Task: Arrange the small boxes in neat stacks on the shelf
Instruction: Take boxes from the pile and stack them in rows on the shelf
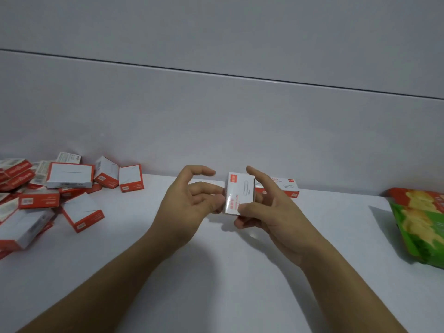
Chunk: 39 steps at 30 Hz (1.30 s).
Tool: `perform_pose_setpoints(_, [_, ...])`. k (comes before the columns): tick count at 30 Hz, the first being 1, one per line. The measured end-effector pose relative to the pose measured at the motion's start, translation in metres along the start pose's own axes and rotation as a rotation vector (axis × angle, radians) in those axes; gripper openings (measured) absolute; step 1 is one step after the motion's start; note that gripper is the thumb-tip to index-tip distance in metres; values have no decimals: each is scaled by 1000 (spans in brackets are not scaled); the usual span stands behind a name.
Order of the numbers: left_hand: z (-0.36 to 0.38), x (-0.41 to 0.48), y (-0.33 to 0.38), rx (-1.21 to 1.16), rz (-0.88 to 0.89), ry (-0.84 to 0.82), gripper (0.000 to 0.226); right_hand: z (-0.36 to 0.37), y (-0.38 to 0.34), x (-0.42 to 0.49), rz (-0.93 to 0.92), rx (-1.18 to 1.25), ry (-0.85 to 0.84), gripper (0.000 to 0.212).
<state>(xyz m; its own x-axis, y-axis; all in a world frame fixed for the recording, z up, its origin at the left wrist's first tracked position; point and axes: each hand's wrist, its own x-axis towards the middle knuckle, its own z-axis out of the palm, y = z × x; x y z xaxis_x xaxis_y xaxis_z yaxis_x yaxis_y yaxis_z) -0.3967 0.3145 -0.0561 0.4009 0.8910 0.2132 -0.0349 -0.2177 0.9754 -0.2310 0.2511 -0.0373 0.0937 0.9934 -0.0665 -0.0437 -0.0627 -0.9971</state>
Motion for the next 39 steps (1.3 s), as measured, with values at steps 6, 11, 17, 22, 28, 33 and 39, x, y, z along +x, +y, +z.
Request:
perform_pose_setpoints(6, [6,-5,-3,54,30,-151,41,7,6,3,-41,61,84,48])
perform_pose_setpoints(11, [2,0,-12,66,23,-39,46,6,4,5,-19,36,191,24])
perform_pose_setpoints(17, [1,2,-10,109,70,16,31,5,8,8,-28,113,259,29])
perform_pose_setpoints(22, [-2,3,-14,228,78,42,44,4,10,7,-76,-109,223,36])
perform_pose_setpoints(28, [-1,4,-17,348,113,25,42,-1,15,9,-207,-608,282,62])
perform_pose_setpoints(33, [1,5,-19,434,138,3,42,-8,12,7,-325,-807,268,62])
perform_pose_setpoints(39, [1,4,-23,540,164,-32,44,-11,12,8,-320,-980,265,56])
